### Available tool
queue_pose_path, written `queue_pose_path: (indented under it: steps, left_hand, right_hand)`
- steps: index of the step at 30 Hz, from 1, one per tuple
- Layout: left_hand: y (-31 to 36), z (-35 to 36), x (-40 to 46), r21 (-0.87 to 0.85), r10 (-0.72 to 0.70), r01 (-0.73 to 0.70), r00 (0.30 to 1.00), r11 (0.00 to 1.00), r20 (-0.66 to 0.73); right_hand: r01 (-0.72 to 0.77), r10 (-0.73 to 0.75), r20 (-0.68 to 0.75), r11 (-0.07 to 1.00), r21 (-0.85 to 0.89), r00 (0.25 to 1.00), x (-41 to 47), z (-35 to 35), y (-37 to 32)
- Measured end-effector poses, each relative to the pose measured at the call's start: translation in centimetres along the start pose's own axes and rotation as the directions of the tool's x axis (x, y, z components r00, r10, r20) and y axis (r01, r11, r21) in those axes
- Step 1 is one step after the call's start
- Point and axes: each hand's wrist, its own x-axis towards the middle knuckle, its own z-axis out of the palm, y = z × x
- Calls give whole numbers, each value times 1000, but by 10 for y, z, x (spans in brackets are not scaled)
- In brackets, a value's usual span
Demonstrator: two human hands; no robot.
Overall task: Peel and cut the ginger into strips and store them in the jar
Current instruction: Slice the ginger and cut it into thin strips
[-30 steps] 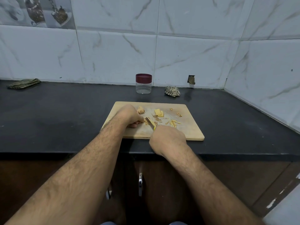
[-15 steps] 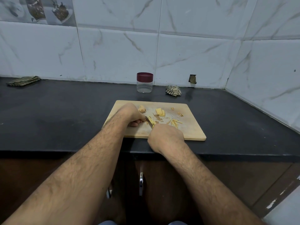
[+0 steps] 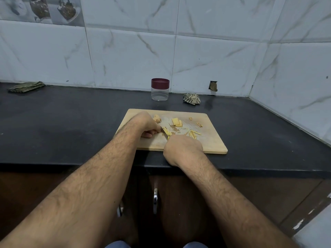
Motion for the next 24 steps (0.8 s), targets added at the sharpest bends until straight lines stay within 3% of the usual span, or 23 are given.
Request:
queue_pose_path:
  steps: [24]
  left_hand:
    - [-1,0,-4,12,14,-13,999,1000,-40]
  right_hand:
    - [4,-4,16,998,-55,1000,-22,9,14]
